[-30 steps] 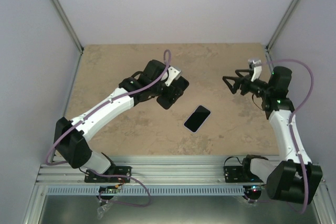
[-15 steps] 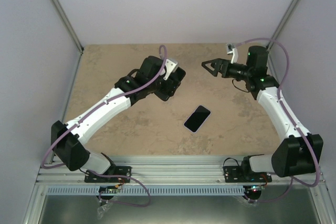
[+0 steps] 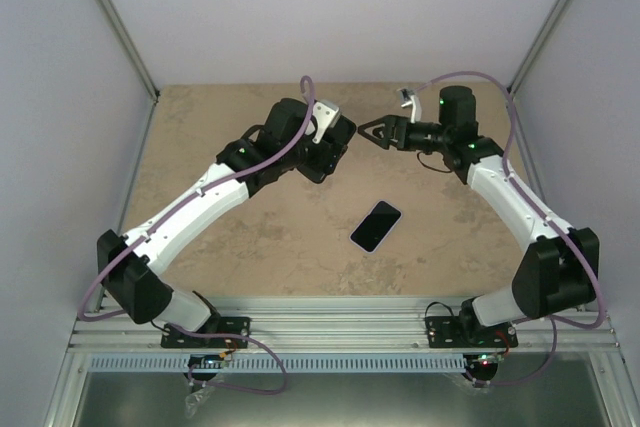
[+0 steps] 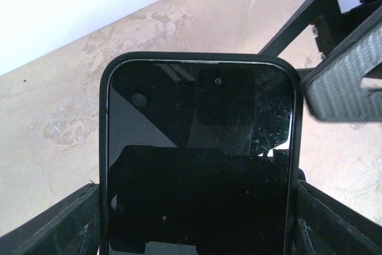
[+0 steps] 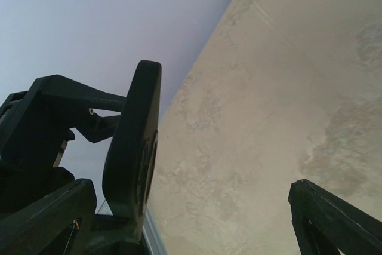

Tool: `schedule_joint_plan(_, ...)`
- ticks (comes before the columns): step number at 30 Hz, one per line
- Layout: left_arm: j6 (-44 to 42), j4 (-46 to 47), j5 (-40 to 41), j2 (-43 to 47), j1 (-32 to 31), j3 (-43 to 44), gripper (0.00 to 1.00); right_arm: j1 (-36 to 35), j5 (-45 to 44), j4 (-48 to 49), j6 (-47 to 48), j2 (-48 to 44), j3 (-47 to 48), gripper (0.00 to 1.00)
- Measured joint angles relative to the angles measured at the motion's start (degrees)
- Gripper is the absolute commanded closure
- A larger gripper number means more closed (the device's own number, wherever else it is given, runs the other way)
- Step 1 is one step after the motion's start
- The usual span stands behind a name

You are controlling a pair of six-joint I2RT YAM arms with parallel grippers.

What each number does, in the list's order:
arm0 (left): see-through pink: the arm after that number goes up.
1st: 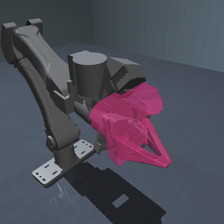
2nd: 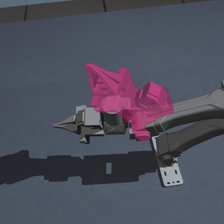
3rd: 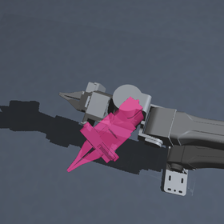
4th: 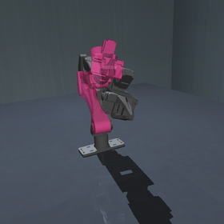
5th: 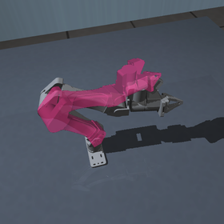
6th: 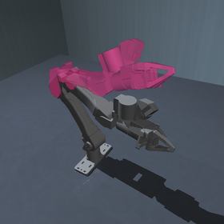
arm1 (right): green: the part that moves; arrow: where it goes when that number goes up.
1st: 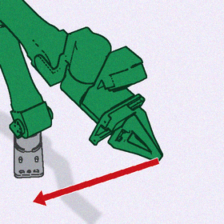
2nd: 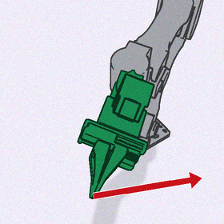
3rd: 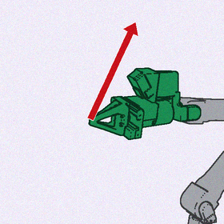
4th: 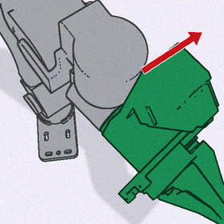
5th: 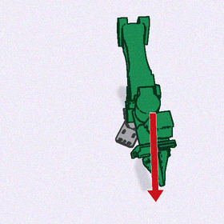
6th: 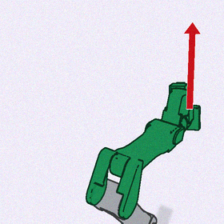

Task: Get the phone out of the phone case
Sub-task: Pick up the phone at the center of the board.

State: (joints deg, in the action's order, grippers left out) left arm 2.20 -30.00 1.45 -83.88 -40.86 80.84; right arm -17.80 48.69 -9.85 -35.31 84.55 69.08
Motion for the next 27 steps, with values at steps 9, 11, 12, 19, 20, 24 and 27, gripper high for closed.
schedule_joint_plan(9, 0.02, 0.0, 0.2, -0.72, 0.0, 0.07, 0.47, -4.17, 0.76, 0.87, -0.59, 4.57, 3.21, 0.4)
schedule_joint_plan(11, 0.15, 0.02, 0.2, -1.31, 0.0, 0.17, 0.47, -4.66, 1.18, 1.33, -1.22, 5.38, 3.56, 0.44)
schedule_joint_plan(12, 0.2, 0.02, 0.22, -1.64, 0.0, 0.17, 0.47, -4.87, 1.46, 1.6, -1.6, 5.75, 3.67, 0.45)
schedule_joint_plan(19, 0.55, 0.02, 0.2, -2.91, 0.0, 0.2, 0.47, -5.27, 2.86, 4.02, -5.11, 6.93, 3.58, 0.66)
schedule_joint_plan(20, 0.61, 0.02, 0.24, -2.91, 0.0, 0.22, 0.47, -5.31, 3.21, 4.5, -5.62, 6.93, 3.5, 0.69)
schedule_joint_plan(24, 0.63, 0.04, 0.46, -2.91, -0.02, 0.35, 0.47, -5.35, 3.54, 5.86, -7.56, 6.93, 3.17, 0.82)
schedule_joint_plan(27, 0.59, 0.11, 0.76, -2.91, -0.02, 0.66, 0.47, -5.22, 3.45, 6.4, -8.74, 6.95, 2.91, 0.91)
